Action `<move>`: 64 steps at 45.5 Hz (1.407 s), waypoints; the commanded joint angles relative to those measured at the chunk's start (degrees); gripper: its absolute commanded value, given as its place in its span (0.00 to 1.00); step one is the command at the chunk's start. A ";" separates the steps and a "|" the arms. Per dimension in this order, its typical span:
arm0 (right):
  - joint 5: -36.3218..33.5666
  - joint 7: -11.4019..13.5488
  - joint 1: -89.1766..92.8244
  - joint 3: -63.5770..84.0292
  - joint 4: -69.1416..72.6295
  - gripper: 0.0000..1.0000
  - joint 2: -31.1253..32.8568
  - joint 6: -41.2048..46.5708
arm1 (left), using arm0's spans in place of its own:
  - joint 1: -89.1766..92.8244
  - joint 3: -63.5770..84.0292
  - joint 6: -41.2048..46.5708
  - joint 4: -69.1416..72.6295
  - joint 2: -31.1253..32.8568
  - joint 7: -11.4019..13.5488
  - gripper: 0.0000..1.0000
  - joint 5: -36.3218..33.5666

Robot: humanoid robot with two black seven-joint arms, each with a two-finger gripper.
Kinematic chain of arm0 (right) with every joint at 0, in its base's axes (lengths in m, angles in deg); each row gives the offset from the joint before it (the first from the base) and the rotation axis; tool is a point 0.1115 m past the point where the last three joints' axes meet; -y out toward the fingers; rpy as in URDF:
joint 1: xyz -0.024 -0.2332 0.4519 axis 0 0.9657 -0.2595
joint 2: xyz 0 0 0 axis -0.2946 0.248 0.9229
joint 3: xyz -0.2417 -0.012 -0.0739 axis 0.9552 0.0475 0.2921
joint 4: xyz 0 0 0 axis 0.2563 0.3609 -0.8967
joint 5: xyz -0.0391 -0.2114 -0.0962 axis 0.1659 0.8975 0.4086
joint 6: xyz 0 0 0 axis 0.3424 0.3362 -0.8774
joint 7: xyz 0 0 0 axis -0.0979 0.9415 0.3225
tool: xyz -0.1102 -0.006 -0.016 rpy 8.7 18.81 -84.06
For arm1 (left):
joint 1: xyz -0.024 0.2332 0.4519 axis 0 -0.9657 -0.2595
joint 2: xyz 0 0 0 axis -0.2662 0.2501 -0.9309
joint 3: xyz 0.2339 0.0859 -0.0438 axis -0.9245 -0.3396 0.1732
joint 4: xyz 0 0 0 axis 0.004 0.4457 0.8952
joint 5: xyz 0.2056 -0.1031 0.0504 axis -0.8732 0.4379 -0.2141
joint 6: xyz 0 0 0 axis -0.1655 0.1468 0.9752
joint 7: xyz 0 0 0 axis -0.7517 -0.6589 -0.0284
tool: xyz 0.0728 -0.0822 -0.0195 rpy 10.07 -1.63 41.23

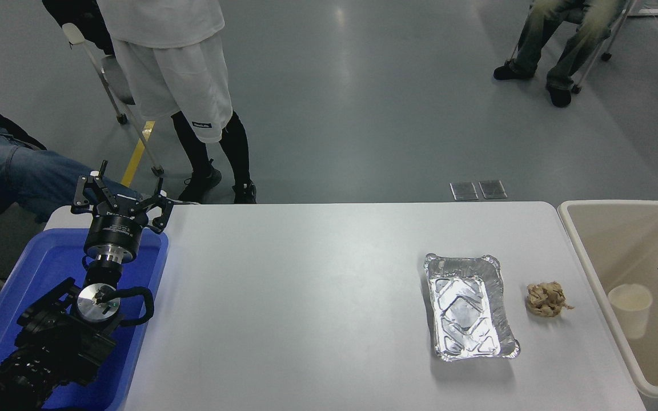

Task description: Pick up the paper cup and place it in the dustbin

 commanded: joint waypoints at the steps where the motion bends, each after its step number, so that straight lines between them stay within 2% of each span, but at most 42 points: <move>1: -0.05 -0.15 -0.70 -0.05 0.40 0.99 -0.16 -0.56 | 0.00 0.00 0.05 0.00 0.00 0.00 0.99 -0.01; 10: 0.03 -0.15 -3.94 0.30 4.26 1.00 0.71 -0.12 | 0.00 0.00 -0.04 0.00 0.00 0.00 0.99 -0.01; 22: 2.05 -0.15 -7.20 3.37 14.72 1.00 7.74 -0.03 | 0.00 0.00 0.05 0.00 0.00 0.00 0.99 -0.01; 31: 1.62 -0.06 -17.12 19.70 28.59 1.00 12.05 0.23 | 0.00 0.00 0.05 0.00 0.00 0.00 0.99 -0.01; 38: 1.26 -0.15 -26.61 33.77 36.16 1.00 12.14 2.25 | 0.00 0.00 -0.03 0.00 0.00 0.00 0.99 -0.01; 44: 1.26 -0.06 -31.54 38.10 40.47 1.00 12.05 5.24 | 0.00 0.00 0.05 0.00 0.00 0.00 0.99 -0.01; 51: 1.26 -0.15 -36.20 38.45 42.76 1.00 12.05 13.75 | 0.00 0.00 0.05 0.00 0.00 0.00 0.99 -0.01; 59: 1.44 -0.15 -43.67 41.25 43.82 1.00 11.44 30.54 | 0.09 0.00 -0.04 0.00 0.00 -0.09 0.99 -0.01; 64: 1.79 -0.06 -50.16 48.45 43.82 1.00 6.53 38.27 | 0.00 0.00 -0.04 0.00 0.00 -0.09 0.99 -0.01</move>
